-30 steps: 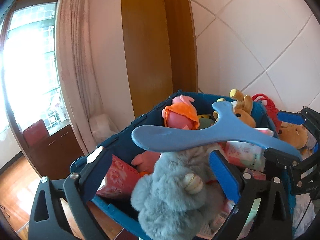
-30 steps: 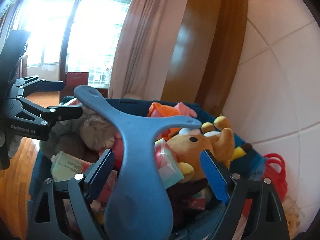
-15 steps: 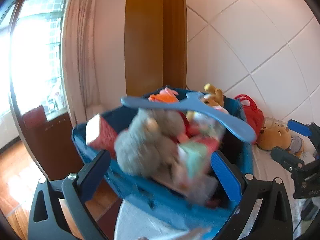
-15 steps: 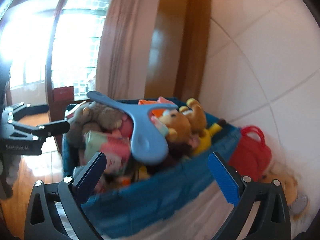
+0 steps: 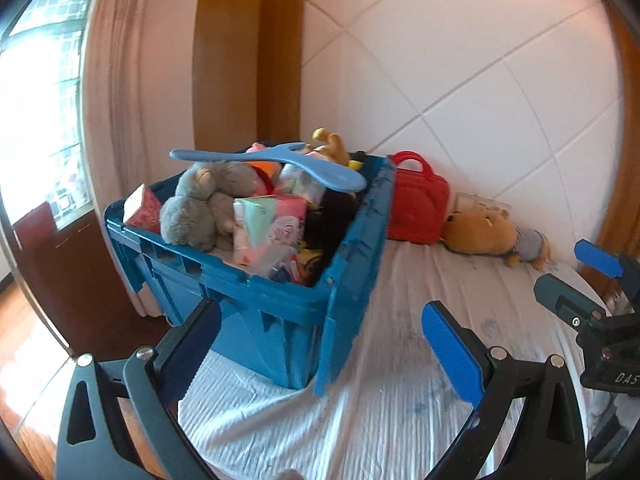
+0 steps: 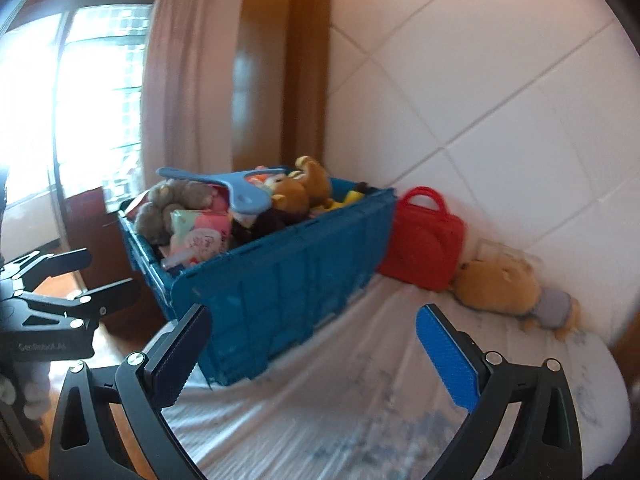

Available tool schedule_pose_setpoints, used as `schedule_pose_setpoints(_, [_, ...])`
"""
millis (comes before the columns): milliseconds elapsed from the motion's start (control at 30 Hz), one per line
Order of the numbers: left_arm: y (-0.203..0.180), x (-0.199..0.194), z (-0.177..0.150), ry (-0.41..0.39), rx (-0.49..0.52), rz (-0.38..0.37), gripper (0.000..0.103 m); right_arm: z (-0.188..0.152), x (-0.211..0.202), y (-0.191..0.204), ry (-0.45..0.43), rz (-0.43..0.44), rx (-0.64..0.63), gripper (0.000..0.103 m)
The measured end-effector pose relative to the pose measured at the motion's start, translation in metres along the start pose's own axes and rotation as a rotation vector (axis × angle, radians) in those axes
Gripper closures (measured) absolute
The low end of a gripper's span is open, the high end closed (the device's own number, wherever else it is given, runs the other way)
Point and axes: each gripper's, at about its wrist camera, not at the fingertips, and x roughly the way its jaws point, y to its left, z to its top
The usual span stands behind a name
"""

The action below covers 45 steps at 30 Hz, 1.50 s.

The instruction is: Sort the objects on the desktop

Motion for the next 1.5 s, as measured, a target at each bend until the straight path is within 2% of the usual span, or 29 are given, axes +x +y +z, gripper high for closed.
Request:
schedule_pose_setpoints(333, [0.014, -0.044, -0.003, -0.035, 0.033, -0.121, 0.001, -0.016, -0.048, 0.021, 0.001, -0.114, 0.078, 0.000])
schedule_pose_setpoints(700, [0.007, -0.058, -0.014, -0.039, 0.083, -0.196, 0.001, -0.024, -0.075, 0.031, -0.008, -0.175, 0.103, 0.000])
schedule_pose_setpoints(1500, [0.007, -0.066, -0.018, -0.037, 0.085, -0.144, 0.001, -0.026, -0.085, 0.031, -0.017, -0.208, 0.114, 0.000])
